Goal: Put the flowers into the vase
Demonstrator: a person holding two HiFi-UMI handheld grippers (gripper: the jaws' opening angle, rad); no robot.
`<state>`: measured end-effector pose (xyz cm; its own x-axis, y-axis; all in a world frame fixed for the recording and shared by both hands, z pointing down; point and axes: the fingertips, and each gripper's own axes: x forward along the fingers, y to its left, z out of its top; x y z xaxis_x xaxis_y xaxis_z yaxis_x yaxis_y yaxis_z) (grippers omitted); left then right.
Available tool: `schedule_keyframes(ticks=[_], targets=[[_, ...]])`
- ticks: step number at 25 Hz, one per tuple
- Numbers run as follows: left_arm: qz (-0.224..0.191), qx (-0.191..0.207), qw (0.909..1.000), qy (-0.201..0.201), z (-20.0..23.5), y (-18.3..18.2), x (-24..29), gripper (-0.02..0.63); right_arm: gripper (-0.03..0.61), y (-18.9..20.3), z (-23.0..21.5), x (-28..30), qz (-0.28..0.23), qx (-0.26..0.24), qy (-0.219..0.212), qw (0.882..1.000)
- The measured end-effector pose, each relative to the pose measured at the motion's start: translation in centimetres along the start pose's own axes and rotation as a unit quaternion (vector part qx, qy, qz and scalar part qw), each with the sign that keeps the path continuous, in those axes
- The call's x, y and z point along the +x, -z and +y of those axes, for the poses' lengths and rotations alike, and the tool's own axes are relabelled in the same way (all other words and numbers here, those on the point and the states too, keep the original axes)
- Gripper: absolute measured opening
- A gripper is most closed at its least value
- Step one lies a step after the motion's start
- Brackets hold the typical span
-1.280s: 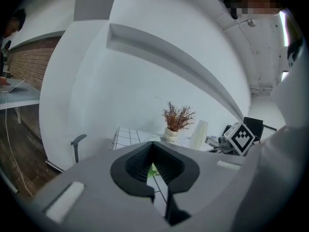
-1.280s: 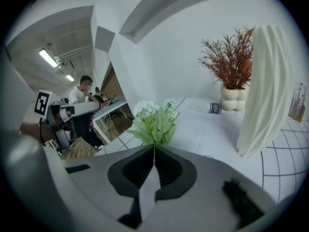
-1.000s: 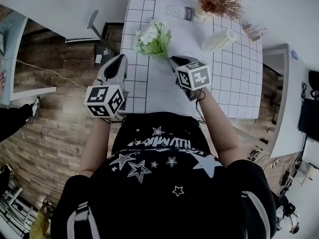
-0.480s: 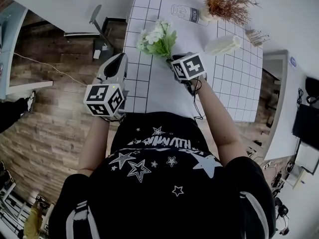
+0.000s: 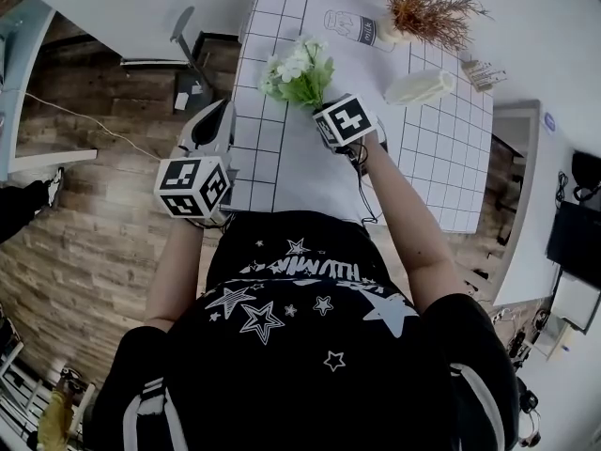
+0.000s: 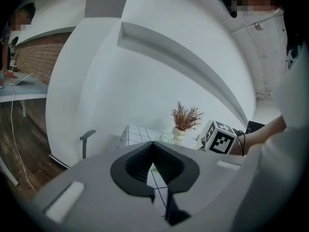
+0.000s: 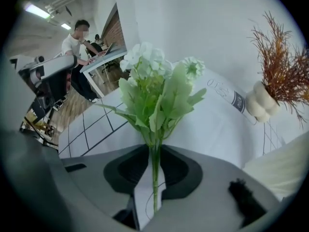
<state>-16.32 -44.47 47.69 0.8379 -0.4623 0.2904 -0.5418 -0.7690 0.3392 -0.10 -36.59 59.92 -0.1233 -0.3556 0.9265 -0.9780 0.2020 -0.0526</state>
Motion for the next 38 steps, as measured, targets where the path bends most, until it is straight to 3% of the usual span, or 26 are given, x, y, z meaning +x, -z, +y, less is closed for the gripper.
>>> schedule_keyframes(ticks=[5, 10, 19, 24, 29, 38], targets=[[0.001, 0.009, 1.0, 0.003, -0.6, -0.1, -0.2, 0.009, 0.06, -0.1, 0.1, 0.0, -0.004, 0.006, -0.002, 1.0], [-0.004, 0.014, 0.9999, 0.0, -0.8, -0.4, -0.6, 0.009, 0.038, 0.0, -0.5, -0.2, -0.045, 0.065, -0.025, 0.997], [-0.008, 0.02, 0.9997, -0.008, -1.7, -0.3, -1.5, 0.009, 0.032, -1.0, 0.2, -2.6, -0.128, 0.101, -0.057, 0.985], [-0.007, 0.026, 0.9996, -0.013, -2.5, -0.1, -1.8, 0.009, 0.031, -2.0, 0.9, -5.3, -0.196, 0.121, -0.101, 0.968], [-0.01, 0.039, 0.999, -0.019, -4.5, -0.4, -1.7, 0.009, 0.031, -3.5, 1.8, -9.5, -0.273, 0.094, -0.138, 0.947], [-0.024, 0.05, 0.9981, -0.025, -9.9, -1.1, -1.3, 0.009, 0.031, -2.9, 2.3, -17.2, -0.351, 0.064, -0.178, 0.917]])
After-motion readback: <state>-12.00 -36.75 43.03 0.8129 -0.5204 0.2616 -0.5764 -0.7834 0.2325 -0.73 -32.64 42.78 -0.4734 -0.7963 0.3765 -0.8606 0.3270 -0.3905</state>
